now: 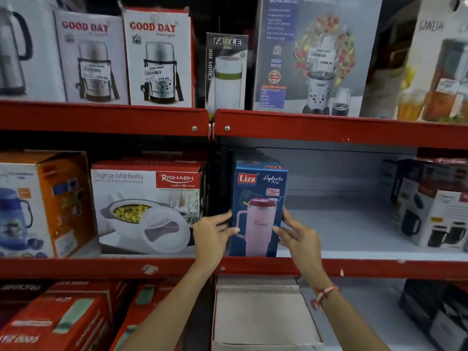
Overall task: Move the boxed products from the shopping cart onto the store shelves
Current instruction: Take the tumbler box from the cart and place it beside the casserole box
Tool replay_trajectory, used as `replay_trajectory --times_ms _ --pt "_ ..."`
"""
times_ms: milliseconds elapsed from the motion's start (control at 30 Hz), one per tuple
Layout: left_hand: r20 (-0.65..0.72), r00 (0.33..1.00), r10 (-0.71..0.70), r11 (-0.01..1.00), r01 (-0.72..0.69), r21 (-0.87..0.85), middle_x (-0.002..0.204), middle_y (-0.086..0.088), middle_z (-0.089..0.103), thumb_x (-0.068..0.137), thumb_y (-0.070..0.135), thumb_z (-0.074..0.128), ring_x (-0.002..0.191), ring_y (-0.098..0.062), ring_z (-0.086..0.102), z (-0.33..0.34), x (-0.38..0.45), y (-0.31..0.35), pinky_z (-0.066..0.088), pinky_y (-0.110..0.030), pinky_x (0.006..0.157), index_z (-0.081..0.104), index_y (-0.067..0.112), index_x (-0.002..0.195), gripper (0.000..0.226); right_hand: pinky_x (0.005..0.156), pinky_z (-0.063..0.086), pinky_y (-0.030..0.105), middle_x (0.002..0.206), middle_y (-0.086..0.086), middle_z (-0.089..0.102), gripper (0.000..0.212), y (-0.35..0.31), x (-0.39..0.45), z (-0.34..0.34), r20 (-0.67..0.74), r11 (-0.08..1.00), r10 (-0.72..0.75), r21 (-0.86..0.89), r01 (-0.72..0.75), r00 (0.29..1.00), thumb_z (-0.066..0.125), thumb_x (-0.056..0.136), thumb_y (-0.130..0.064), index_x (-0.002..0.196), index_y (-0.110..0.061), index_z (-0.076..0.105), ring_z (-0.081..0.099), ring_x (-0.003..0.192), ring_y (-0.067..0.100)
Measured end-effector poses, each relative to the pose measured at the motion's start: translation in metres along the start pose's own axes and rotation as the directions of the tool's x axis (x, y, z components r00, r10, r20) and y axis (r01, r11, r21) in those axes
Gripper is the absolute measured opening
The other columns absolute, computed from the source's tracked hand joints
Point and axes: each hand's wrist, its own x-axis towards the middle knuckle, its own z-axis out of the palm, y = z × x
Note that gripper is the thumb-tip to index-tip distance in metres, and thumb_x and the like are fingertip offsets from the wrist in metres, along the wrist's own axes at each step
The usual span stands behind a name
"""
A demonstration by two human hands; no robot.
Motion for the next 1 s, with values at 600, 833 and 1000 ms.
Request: replay_trajectory --times_ms 600,833,1000 --pt "-0.487 0.866 0.114 0.988 -0.050 0.143 0.156 -0.012 0.015 0.094 0.042 0.039 0.144 -0.023 0.013 -0.145 -0.004 -0.044 0.017 -0.039 0.115 0.017 0.013 0.145 0.063 0.117 0.028 0.031 0.156 -0.009 0.025 0.084 -0.047 -0.071 0.112 0.396 0.968 0.010 -0.236 0.091 0.918 0.060 0.085 -0.047 0.150 -0.030 0.010 0.027 0.141 0.007" --pt "-0.208 0.955 -0.213 0.977 0.214 -0.015 0.159 -0.004 0.011 0.080 0.072 0.015 0.145 -0.025 0.012 -0.172 -0.005 -0.064 0.012 -0.046 0.118 0.016 0.019 0.147 0.086 0.116 0.024 0.030 0.157 -0.007 0.024 0.097 -0.041 -0.069 0.141 0.424 0.976 0.132 -0.213 -0.043 0.896 0.064 0.078 -0.054 0.150 -0.034 0.002 0.026 0.143 0.011" --pt "-0.208 0.959 -0.194 0.979 0.204 0.029 0.155 -0.009 0.026 0.080 0.076 0.013 0.143 -0.025 0.021 -0.173 -0.005 -0.063 0.016 -0.048 0.118 0.039 0.015 0.138 0.089 0.117 0.029 0.041 0.158 -0.007 0.023 0.103 -0.042 -0.070 0.137 0.417 0.977 0.121 -0.211 -0.033 0.901 0.064 0.071 -0.061 0.149 -0.036 0.002 0.025 0.143 0.013"
